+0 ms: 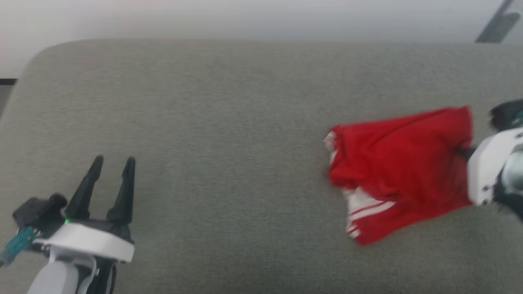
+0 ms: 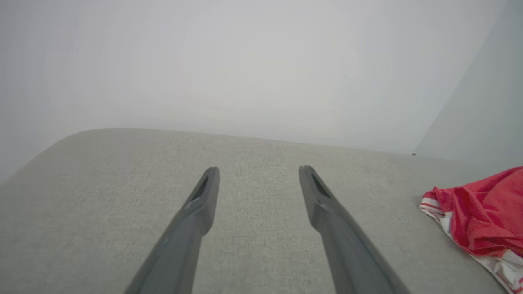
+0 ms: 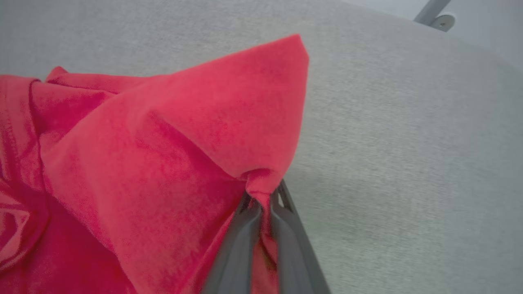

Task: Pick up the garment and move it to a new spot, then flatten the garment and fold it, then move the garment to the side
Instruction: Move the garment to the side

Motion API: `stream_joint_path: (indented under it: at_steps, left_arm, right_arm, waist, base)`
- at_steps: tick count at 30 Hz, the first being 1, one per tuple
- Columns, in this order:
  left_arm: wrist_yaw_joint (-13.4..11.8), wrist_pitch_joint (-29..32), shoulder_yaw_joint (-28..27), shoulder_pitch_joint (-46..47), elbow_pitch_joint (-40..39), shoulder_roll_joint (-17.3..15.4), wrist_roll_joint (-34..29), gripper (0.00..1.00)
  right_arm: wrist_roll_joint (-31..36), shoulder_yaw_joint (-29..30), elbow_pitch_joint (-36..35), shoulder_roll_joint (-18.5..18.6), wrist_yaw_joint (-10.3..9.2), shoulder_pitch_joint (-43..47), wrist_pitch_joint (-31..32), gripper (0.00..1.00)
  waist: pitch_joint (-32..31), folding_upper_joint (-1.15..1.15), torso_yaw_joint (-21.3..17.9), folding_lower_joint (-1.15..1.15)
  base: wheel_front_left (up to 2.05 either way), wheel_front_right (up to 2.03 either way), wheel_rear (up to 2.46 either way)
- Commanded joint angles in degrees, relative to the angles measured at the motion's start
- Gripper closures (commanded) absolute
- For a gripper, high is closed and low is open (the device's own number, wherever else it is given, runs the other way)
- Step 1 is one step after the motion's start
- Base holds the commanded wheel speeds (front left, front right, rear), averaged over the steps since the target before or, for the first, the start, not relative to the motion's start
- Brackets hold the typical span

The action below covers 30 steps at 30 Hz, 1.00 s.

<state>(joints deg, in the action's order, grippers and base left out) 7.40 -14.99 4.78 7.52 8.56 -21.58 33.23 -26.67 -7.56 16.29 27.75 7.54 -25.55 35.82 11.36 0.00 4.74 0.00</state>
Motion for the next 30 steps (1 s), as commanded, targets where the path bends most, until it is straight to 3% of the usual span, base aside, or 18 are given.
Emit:
stream_joint_path:
  at_steps: [1,12,21,30]
  left_arm:
    - [0.11,-0.23,0.58,1.51,-0.07,-0.31,0.51,0.0]
    - [0.11,-0.24,8.89,13.22,0.29,-3.24,0.81,0.0]
    - [0.11,-0.24,17.25,23.56,0.44,-5.41,1.69,0.0]
    - [0.11,-0.24,21.93,29.17,0.65,-6.49,2.65,0.0]
  right_arm:
    - [0.49,0.77,-0.28,0.52,-0.11,-1.25,-0.49,1.0]
    - [5.86,5.66,4.26,5.81,-0.11,-10.82,-4.98,1.0]
    - [16.76,9.39,13.99,9.05,-0.11,-19.43,-14.74,1.0]
    - [28.05,15.8,20.71,7.33,-0.12,-24.08,-20.97,1.0]
  waist:
    - [1.79,0.0,-2.02,0.0]
    - [8.67,0.0,-8.77,0.0]
    - [15.33,0.0,-12.86,0.0]
    - [19.64,0.0,-14.05,0.0]
  base:
    - [0.0,0.0,0.0]
    - [0.0,0.0,0.0]
    - [0.0,0.0,0.0]
    - [0.0,0.0,0.0]
